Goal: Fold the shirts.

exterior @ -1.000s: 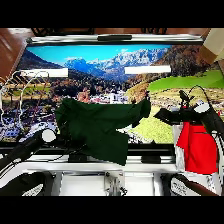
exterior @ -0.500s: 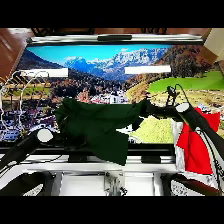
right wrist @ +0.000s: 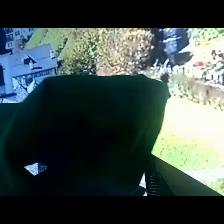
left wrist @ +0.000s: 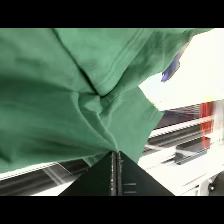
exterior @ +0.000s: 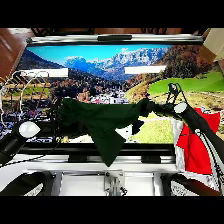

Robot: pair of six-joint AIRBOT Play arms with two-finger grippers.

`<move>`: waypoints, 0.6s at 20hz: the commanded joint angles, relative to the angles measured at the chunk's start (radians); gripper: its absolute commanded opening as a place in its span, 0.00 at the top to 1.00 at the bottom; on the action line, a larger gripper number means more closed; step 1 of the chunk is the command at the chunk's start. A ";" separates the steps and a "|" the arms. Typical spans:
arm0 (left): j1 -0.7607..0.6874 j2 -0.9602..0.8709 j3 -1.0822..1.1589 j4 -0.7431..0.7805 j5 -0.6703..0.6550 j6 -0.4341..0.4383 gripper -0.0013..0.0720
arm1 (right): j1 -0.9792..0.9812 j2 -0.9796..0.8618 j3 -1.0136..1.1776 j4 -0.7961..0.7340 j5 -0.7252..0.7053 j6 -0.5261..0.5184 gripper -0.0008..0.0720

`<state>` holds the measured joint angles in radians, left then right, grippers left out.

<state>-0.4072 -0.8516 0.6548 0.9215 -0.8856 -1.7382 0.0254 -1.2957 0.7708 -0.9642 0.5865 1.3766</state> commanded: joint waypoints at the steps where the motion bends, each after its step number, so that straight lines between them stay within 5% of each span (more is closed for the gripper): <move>1: 0.004 0.006 0.019 0.006 0.000 -0.002 0.94 | -0.016 0.004 0.001 -0.121 0.070 0.060 0.31; 7: 0.004 0.007 0.047 0.005 -0.002 0.039 0.94 | 0.053 -0.118 0.001 -0.007 -0.052 0.060 0.32; 9: 0.013 0.007 0.099 0.018 -0.003 0.054 0.94 | 0.062 -0.121 0.003 0.067 -0.082 0.060 0.89; 12: 0.072 0.009 0.260 0.084 -0.055 0.055 0.94 | 0.028 -0.085 0.077 0.024 0.032 -0.051 0.89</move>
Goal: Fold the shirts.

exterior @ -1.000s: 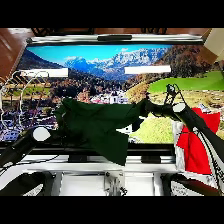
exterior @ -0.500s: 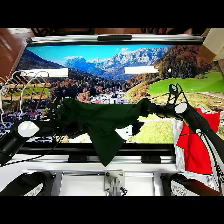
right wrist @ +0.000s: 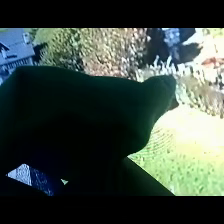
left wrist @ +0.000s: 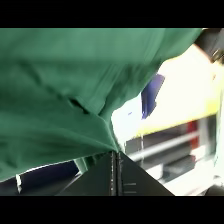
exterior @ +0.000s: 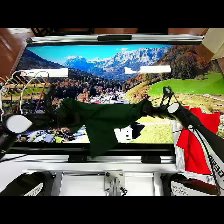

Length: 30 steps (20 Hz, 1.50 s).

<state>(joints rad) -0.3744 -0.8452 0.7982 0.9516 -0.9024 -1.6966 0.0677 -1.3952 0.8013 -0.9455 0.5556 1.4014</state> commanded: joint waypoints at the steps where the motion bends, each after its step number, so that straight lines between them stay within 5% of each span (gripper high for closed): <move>1: 0.066 0.007 0.196 0.093 -0.062 0.013 0.94 | -0.035 0.050 0.091 -0.040 0.132 -0.104 0.89; 5: 0.178 0.053 0.650 0.273 -0.075 0.058 0.94 | -0.117 0.312 0.295 -0.243 0.303 -0.147 0.89; 11: 0.293 0.092 1.202 0.495 -0.165 -0.035 0.94 | -0.163 0.755 0.457 -0.225 0.198 -0.129 0.89; 14: 0.293 0.097 1.162 0.508 -0.520 -0.035 0.93 | -0.163 0.806 0.457 -0.178 0.356 -0.057 0.89; 15: 0.293 0.093 1.111 0.507 -0.610 -0.037 0.80 | -0.163 0.795 0.455 -0.161 0.419 -0.056 0.89; 17: 0.293 0.096 0.980 0.504 -0.669 -0.055 0.29 | -0.163 0.756 0.455 -0.094 0.490 -0.055 0.89; 18: 0.293 0.100 0.910 0.505 -0.666 -0.054 0.24 | -0.163 0.732 0.455 -0.036 0.493 -0.055 0.89; 21: 0.293 0.100 0.739 0.505 -0.640 -0.051 0.24 | -0.153 0.648 0.456 0.245 0.435 -0.058 0.89; 24: 0.293 0.100 0.591 0.525 -0.631 -0.044 0.24 | 0.006 0.578 0.456 0.474 0.210 -0.163 0.89; 27: 0.293 0.100 0.483 0.557 -0.584 -0.044 0.24 | 0.244 0.509 0.456 0.443 -0.005 -0.185 0.89; 30: 0.293 0.100 0.418 0.580 -0.536 -0.044 0.24 | 0.459 0.385 0.456 0.404 -0.039 -0.181 0.89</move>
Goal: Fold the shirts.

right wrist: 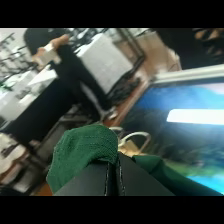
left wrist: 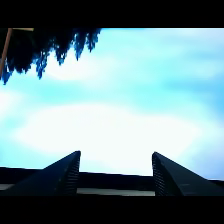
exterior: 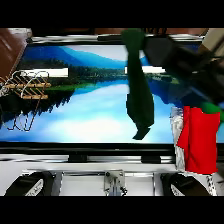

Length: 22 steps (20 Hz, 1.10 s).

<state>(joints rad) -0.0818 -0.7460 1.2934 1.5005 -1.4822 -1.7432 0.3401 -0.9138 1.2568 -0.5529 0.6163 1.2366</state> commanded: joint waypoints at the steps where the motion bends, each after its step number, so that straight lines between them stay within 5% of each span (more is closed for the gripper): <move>1: 0.001 0.000 -0.096 0.052 0.055 0.002 0.24 | 0.260 -0.154 0.000 0.012 -0.084 0.012 0.89; 4: 0.003 -0.001 -0.139 0.138 0.056 -0.009 0.24 | 0.423 -0.333 0.000 0.011 -0.030 0.095 0.83; 6: 0.016 -0.001 -0.156 0.174 0.031 -0.008 0.24 | 0.434 -0.406 0.000 0.012 0.006 0.105 0.28; 11: 0.042 -0.004 -0.283 0.133 0.048 -0.029 0.24 | 0.218 -0.348 0.002 -0.219 0.277 0.157 0.27; 16: 0.042 -0.093 -0.544 -0.169 0.201 -0.023 0.22 | -0.053 -0.239 -0.005 -0.896 0.718 0.335 0.27; 17: 0.042 -0.132 -0.578 -0.212 0.226 -0.002 0.14 | -0.097 -0.238 -0.021 -0.967 0.773 0.331 0.27; 22: 0.136 -0.317 -0.584 -0.308 0.328 0.135 0.14 | -0.304 -0.238 -0.235 -0.678 0.761 0.255 0.27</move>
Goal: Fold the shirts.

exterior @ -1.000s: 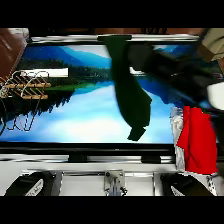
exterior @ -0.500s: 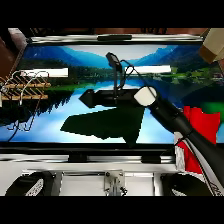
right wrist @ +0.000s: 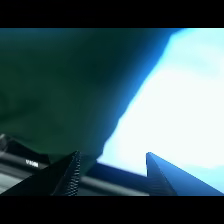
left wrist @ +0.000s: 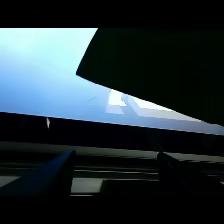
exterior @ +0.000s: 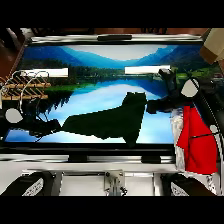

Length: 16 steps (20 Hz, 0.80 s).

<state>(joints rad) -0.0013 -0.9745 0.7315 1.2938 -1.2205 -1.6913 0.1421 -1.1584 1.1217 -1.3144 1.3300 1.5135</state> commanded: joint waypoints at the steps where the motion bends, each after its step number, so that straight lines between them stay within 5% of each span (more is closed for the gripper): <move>1: 0.094 -0.124 -0.022 -0.145 0.064 0.117 0.14 | -0.117 0.006 -0.142 0.138 0.035 -0.039 0.27; 4: 0.146 -0.235 -0.022 -0.210 0.078 0.196 0.14 | -0.114 0.006 -0.219 0.173 0.017 -0.049 0.27; 13: 0.112 -0.325 -0.022 -0.248 0.328 0.214 0.16 | -0.113 0.006 -0.307 0.161 -0.003 -0.021 0.27; 14: 0.112 -0.340 -0.022 -0.248 0.327 0.214 0.20 | -0.113 0.006 -0.326 0.161 -0.017 -0.019 0.27; 16: 0.112 -0.352 -0.022 -0.249 0.323 0.204 0.55 | -0.113 0.006 -0.376 0.170 -0.078 -0.006 0.20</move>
<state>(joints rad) 0.1123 -1.3018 0.7113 1.0405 -0.9218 -1.4811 0.0296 -1.1526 0.7986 -1.1515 1.3121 1.4899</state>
